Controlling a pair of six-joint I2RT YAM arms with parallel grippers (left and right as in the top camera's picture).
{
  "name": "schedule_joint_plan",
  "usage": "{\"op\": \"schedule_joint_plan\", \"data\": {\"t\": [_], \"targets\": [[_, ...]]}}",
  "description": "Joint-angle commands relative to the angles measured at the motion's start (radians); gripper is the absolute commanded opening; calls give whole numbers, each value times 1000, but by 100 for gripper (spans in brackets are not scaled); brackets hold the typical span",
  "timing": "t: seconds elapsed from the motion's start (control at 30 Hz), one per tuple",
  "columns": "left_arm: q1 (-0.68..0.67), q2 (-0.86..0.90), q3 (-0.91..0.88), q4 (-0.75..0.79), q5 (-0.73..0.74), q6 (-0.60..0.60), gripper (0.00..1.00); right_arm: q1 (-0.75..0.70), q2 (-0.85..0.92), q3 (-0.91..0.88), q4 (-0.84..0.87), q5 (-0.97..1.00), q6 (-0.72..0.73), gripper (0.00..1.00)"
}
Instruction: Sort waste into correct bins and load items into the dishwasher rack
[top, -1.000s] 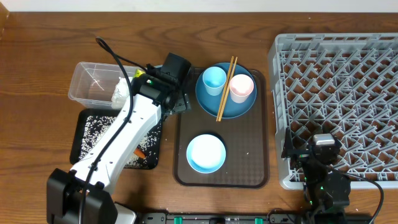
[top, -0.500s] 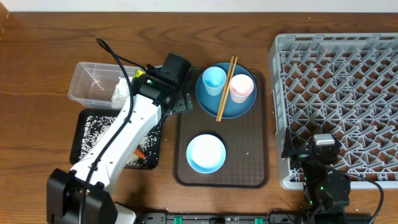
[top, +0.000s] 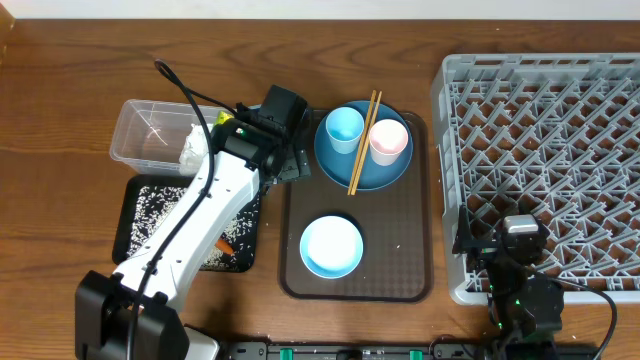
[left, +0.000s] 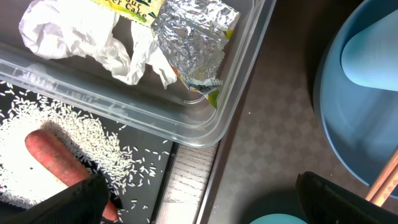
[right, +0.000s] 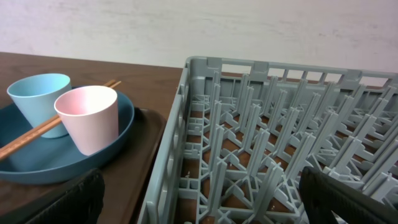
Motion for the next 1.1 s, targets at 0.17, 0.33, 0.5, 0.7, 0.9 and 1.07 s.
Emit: {"op": "schedule_joint_plan", "data": {"t": [0.17, 0.33, 0.5, 0.7, 0.9, 1.07], "targets": [[4, 4, 11, -5, -2, 0, 99, 8, 1, -1, -3, 0, -5, 99], [4, 4, 11, -5, -2, 0, 99, 8, 2, -1, -3, -1, -4, 99], [4, 4, 11, -5, -2, 0, 99, 8, 1, -1, 24, -12, 41, 99], [4, 4, 11, -5, -2, 0, 99, 8, 2, 34, 39, -144, 140, 99], [4, 4, 11, -5, -2, 0, 98, 8, 63, 257, -146, -164, 216, 99], [4, 4, 11, -5, -2, 0, 98, 8, 234, 541, -321, -215, 223, 99]]}}
